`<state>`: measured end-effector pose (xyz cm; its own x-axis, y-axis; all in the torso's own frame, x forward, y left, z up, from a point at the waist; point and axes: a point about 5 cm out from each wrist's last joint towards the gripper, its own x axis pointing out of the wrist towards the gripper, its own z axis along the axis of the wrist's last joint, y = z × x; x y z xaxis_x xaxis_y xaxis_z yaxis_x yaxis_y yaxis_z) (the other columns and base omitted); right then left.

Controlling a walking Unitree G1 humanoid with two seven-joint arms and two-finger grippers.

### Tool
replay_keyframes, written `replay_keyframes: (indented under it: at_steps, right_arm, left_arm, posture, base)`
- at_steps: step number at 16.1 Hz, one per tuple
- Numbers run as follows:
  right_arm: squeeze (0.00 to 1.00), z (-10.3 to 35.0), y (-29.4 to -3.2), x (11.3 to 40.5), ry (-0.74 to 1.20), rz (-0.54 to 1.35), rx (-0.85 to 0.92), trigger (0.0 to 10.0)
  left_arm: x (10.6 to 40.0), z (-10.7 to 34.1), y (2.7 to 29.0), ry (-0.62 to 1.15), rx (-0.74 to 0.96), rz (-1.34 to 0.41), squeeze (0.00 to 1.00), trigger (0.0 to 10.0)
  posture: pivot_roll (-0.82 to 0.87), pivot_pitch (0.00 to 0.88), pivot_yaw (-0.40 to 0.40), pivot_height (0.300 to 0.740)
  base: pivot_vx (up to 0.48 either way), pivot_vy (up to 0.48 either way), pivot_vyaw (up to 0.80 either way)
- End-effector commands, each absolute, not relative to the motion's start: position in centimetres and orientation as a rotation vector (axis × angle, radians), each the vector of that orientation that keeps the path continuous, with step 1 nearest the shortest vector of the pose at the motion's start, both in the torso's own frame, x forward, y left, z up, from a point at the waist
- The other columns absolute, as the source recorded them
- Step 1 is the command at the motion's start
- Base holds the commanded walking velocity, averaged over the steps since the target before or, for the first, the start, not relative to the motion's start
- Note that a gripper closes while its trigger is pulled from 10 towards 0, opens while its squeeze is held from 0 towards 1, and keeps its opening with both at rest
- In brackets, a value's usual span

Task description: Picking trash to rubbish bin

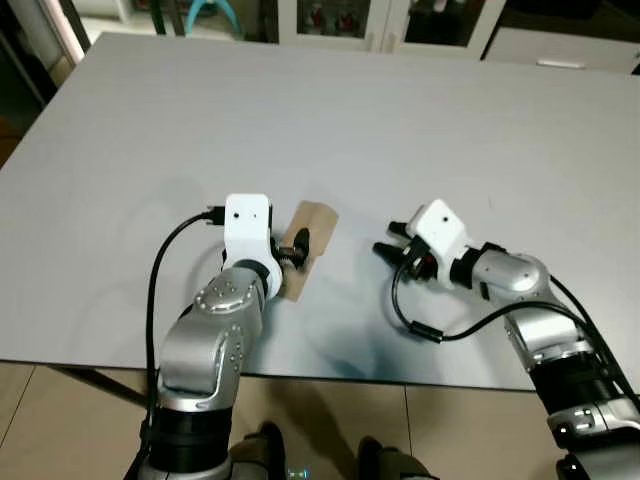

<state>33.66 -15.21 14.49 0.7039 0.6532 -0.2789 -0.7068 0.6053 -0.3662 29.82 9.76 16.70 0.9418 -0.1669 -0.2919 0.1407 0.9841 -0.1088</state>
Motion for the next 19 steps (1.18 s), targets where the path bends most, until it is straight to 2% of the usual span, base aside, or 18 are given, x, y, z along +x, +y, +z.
replay_keyframes:
  at_steps: [1, 3, 8, 13, 14, 19]
  right_arm:
    - [0.0, 14.6, -15.3, 33.6, 0.129, 0.786, -0.484, 10.0]
    - [0.0, 14.8, -14.9, 33.5, 0.131, 0.783, -0.478, 10.0]
    - [0.0, 14.7, -14.5, 33.4, 0.126, 0.778, -0.465, 10.0]
    - [0.0, 14.5, -13.8, 33.3, 0.119, 0.78, -0.452, 10.0]
    - [0.0, 14.6, -13.9, 33.4, 0.119, 0.776, -0.452, 10.0]
    - [0.0, 14.5, -14.0, 33.4, 0.121, 0.773, -0.45, 10.0]
  left_arm:
    - [29.5, 16.8, 9.4, 0.317, -0.089, -0.174, 0.0, 10.0]
    - [29.2, 14.0, 9.3, 0.454, 0.004, -0.226, 0.0, 10.0]
    - [30.1, 12.4, 10.2, 0.469, 0.199, -0.273, 0.0, 10.0]
    - [30.6, 10.6, 10.0, 0.48, 0.175, -0.406, 0.0, 10.0]
    - [30.4, 10.3, 10.0, 0.482, 0.174, -0.426, 0.0, 0.0]
    - [30.1, 10.1, 10.2, 0.472, 0.131, -0.469, 0.0, 0.0]
  posture:
    - [-0.08, 0.204, -0.017, 0.74]
    - [-0.08, 0.206, -0.018, 0.74]
    - [-0.08, 0.201, -0.005, 0.74]
    - [-0.08, 0.187, 0.008, 0.74]
    - [-0.08, 0.187, 0.008, 0.74]
    - [-0.08, 0.184, 0.009, 0.74]
  base:
    - [0.0, 0.0, 0.0]
    - [0.0, 0.0, 0.0]
    - [0.0, 0.0, 0.0]
    - [0.0, 0.0, 0.0]
    - [0.0, 0.0, 0.0]
    - [0.0, 0.0, 0.0]
